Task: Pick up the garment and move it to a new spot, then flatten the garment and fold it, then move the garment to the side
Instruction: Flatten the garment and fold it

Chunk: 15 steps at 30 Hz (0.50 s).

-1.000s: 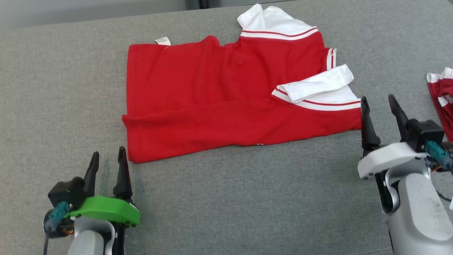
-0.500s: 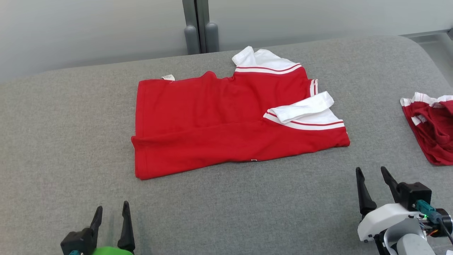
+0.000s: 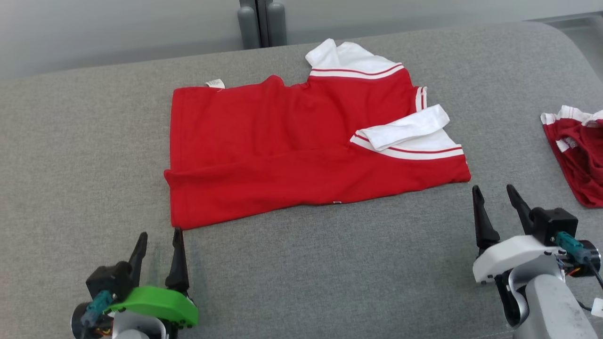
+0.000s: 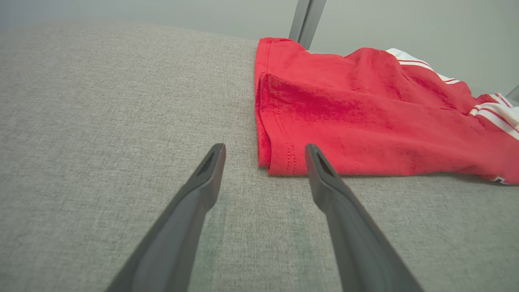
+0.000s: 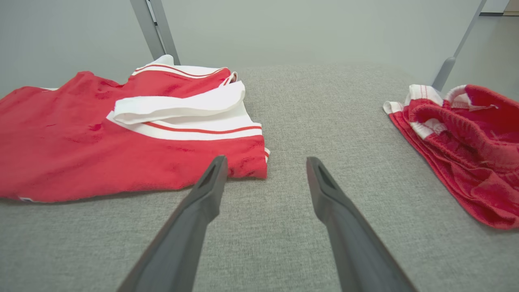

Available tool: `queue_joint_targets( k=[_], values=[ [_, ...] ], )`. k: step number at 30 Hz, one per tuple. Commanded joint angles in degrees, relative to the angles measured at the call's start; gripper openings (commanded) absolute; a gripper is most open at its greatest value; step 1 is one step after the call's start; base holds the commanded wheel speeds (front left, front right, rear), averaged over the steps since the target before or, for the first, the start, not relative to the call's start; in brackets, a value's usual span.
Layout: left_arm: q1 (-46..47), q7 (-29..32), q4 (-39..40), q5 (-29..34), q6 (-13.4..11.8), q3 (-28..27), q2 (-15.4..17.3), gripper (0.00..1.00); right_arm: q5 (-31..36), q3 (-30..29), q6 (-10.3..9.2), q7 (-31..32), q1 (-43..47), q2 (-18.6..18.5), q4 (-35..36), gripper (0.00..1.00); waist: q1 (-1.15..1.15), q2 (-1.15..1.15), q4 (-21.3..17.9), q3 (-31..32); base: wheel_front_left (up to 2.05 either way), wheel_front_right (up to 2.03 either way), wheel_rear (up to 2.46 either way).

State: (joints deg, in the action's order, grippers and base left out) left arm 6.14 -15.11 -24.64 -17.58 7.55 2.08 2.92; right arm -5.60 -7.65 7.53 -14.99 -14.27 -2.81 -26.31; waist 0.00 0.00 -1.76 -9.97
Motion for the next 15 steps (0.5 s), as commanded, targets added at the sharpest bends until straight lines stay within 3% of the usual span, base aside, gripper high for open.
queue_joint_targets(
  k=[1, 8, 15],
  values=[
    [2.47, 0.0, -0.63, -0.53, -0.13, -0.27, 0.68, 1.0, -0.59, -0.18, -0.1, -0.25, -1.79, -0.23, 0.06, 1.0, 0.0, 0.0, 0.27, -3.97, 0.0, 0.0, 0.0],
    [8.95, 0.01, -3.0, -2.28, -0.13, 1.95, 2.56, 1.0, 0.84, 0.16, -0.1, -0.25, -9.39, -0.24, -0.5, 1.0, 0.0, 0.0, 0.15, -10.0, 0.0, 0.0, 0.0],
    [10.31, 0.13, -5.9, -3.37, -0.13, 5.4, 3.41, 1.0, 3.5, -1.32, -0.1, -0.25, -13.3, -0.25, -5.61, 1.0, 0.0, 0.0, 0.37, -13.06, 0.0, 0.0, 0.0]
  ],
)
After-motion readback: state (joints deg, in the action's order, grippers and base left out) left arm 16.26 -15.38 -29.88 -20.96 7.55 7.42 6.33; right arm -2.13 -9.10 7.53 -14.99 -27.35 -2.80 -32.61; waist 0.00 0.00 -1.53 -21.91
